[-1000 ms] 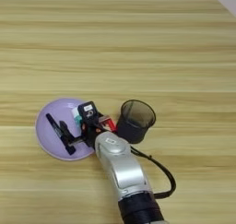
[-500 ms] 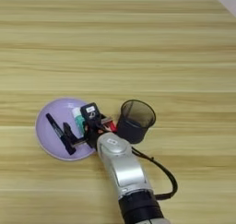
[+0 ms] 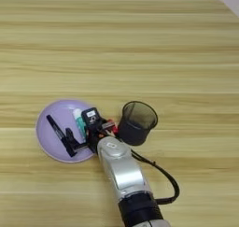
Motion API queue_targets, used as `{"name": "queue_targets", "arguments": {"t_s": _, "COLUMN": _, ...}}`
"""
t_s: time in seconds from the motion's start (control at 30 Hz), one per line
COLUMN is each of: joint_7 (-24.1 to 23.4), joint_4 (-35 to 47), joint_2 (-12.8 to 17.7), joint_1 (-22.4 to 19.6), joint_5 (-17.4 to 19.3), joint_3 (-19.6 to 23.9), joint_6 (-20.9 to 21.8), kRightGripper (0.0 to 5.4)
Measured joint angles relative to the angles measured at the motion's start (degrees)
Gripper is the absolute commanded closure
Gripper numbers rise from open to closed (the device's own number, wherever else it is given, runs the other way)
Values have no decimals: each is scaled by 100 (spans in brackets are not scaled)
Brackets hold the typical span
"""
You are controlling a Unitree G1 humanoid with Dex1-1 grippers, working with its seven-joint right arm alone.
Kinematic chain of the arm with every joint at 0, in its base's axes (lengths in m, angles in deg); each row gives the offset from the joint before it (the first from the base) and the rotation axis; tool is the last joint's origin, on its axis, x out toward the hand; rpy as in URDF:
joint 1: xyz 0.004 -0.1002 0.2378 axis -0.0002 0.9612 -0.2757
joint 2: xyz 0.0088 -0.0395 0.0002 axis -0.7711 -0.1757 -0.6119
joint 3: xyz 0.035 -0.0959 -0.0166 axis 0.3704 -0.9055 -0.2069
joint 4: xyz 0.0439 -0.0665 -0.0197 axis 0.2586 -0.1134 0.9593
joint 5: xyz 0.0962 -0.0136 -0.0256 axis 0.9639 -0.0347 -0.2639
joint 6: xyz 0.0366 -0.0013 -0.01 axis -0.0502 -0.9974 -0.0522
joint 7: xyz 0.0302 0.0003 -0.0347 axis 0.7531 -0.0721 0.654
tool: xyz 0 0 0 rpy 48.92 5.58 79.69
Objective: Move the objects on the table
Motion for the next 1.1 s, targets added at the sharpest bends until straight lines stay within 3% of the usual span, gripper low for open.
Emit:
{"name": "queue_targets", "arguments": {"t_s": 0.8, "joint_7": -163, "joint_4": -410, "joint_2": 12, "joint_1": -179, "joint_5": -326, "joint_3": -84, "joint_6": -321, "kRightGripper": 2}}
{"name": "queue_targets", "arguments": {"t_s": 1.1, "joint_7": -53, "joint_4": -384, "joint_2": 7, "joint_1": -178, "joint_5": -286, "joint_3": -105, "joint_6": -588, "kRightGripper": 2}}
